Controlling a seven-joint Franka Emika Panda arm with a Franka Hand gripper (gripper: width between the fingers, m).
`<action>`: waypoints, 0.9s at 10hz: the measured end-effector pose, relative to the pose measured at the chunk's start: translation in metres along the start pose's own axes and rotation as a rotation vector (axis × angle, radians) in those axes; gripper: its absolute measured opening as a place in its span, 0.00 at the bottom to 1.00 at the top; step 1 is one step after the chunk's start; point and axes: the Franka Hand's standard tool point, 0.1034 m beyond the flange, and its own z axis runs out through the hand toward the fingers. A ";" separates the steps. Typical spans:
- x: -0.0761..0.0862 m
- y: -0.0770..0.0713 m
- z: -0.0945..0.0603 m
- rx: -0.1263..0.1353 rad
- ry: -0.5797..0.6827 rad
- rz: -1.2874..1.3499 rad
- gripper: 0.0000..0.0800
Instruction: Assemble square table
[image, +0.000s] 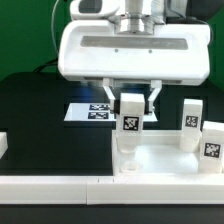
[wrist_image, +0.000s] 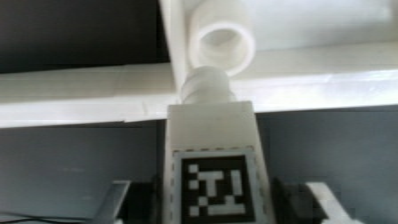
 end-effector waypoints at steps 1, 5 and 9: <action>-0.001 0.000 0.001 0.000 -0.001 -0.001 0.36; -0.009 0.000 0.009 -0.004 -0.017 -0.005 0.36; -0.012 -0.003 0.012 -0.004 -0.017 -0.011 0.36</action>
Offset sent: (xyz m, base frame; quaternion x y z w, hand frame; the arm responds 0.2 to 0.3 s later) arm 0.0027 -0.0003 -0.0083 -0.0062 0.0058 0.0008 1.0000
